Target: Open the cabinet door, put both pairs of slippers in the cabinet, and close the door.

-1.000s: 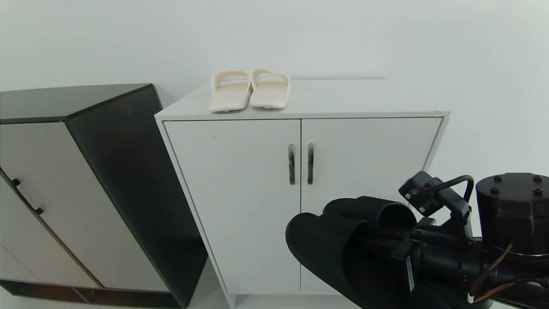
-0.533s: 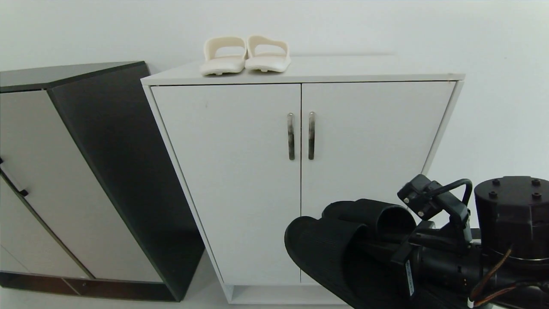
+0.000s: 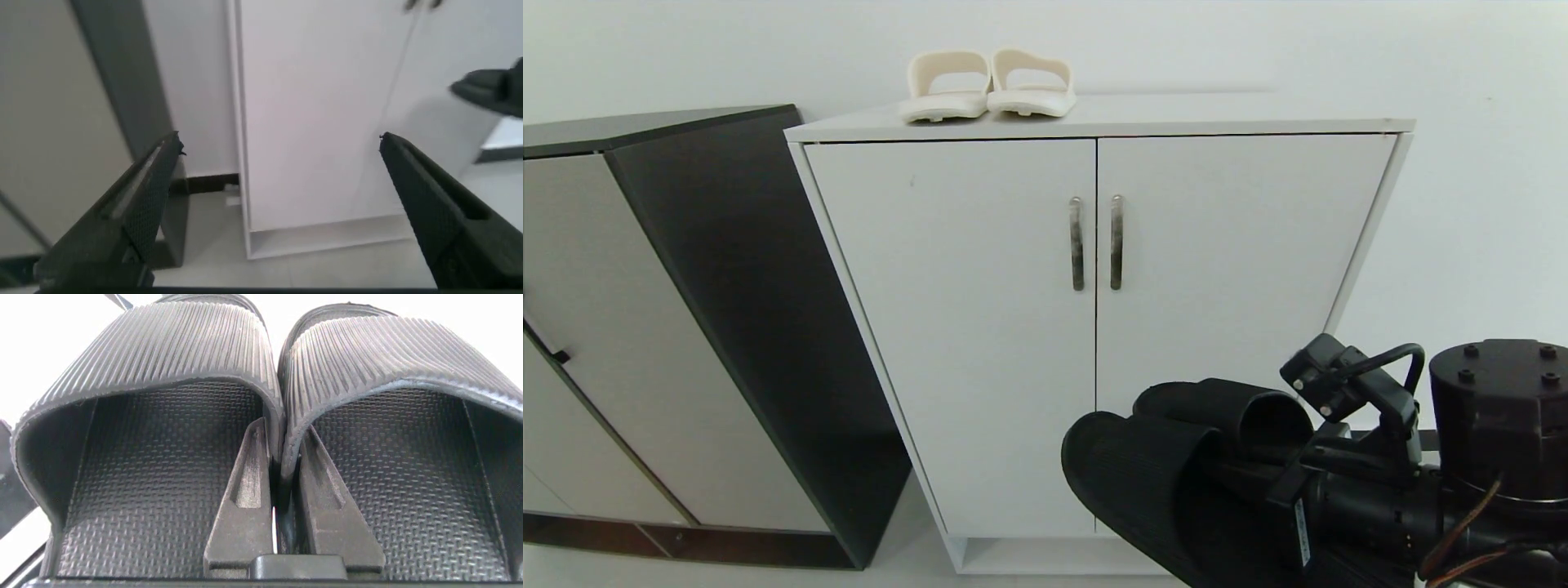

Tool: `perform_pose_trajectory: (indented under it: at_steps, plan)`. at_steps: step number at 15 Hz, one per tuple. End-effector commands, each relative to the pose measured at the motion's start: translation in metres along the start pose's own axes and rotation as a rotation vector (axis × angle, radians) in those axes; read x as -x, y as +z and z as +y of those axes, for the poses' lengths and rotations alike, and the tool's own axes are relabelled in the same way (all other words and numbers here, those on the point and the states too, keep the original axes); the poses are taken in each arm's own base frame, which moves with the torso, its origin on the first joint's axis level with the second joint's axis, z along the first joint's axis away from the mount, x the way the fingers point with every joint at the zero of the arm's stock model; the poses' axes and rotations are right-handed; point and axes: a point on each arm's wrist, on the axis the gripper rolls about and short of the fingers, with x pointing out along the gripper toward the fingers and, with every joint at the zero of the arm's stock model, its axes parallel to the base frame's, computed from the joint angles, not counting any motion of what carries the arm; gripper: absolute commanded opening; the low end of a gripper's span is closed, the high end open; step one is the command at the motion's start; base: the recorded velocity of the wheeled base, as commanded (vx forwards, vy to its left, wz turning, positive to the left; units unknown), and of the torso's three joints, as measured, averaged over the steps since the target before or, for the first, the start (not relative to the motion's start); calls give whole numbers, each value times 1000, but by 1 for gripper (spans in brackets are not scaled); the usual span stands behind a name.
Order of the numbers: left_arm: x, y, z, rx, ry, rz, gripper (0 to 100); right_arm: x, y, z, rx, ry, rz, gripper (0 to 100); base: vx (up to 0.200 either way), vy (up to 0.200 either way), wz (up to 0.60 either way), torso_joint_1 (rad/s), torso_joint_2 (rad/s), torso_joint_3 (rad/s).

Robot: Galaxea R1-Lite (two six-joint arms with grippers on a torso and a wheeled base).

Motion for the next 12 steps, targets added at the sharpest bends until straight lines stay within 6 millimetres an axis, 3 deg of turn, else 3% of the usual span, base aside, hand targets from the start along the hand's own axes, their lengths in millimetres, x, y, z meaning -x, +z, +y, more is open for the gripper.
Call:
perform_pose_trajectory:
  at_steps: [1, 3, 5, 12]
  plan:
    - [-74, 60, 5, 17, -175, 135, 100, -1, -1, 0, 0, 1, 4, 0, 0, 0, 0, 0, 0, 0]
    - [-110, 71, -11, 4, -427, 105, 100, -2, -1, 0, 0, 1, 0, 0, 0, 0, 0, 0, 0, 0]
    - [-138, 77, -38, -18, -567, 73, 100, -4, -2, 0, 0, -1, 2, 0, 0, 0, 0, 0, 0, 0]
    - [-212, 119, -149, -14, -772, 4, 100, -7, -4, -1, -1, -8, 14, 0, 0, 0, 0, 0, 0, 0]
